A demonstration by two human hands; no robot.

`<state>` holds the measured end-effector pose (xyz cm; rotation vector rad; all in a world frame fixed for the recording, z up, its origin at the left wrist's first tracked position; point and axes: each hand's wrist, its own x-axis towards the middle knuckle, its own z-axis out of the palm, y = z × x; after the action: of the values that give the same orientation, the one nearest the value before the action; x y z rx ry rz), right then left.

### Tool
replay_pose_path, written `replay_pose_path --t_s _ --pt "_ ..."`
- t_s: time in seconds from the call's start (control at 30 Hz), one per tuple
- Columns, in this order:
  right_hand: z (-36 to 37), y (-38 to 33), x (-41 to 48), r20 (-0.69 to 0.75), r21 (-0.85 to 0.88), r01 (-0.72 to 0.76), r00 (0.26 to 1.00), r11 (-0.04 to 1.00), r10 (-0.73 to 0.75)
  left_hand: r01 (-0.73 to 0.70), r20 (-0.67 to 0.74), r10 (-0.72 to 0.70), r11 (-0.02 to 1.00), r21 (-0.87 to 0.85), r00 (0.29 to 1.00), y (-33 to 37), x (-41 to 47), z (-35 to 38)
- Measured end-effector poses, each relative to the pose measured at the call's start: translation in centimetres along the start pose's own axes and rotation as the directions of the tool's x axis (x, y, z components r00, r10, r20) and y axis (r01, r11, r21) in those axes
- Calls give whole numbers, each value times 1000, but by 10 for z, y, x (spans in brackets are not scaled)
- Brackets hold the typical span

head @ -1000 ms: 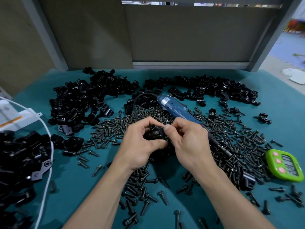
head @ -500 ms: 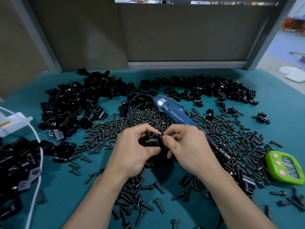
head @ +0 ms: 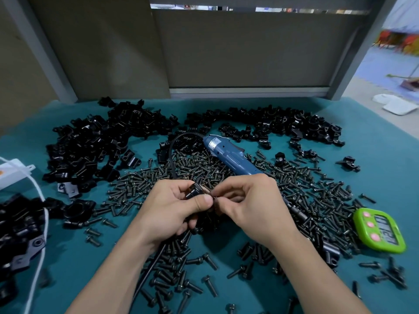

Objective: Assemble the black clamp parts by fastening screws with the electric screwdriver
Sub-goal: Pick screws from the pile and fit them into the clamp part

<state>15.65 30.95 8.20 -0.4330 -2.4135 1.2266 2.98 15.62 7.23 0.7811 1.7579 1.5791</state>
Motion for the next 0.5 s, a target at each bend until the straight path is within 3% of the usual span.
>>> replay_pose_path --t_s 0.2,0.37,0.43,0.5 --pt "2 0 3 92 34 -136 987 990 132 -155 -138 204 941 302 969 -1 -5 8" --pt "11 -1 3 41 31 -147 988 989 146 -243 -171 348 862 445 922 2 -10 11" --pt "11 -1 4 -24 132 -122 992 984 127 -211 -148 281 906 367 948 5 -10 11" --pt "10 0 5 -75 257 -85 991 963 107 -164 -120 180 977 136 976 7 -10 13"
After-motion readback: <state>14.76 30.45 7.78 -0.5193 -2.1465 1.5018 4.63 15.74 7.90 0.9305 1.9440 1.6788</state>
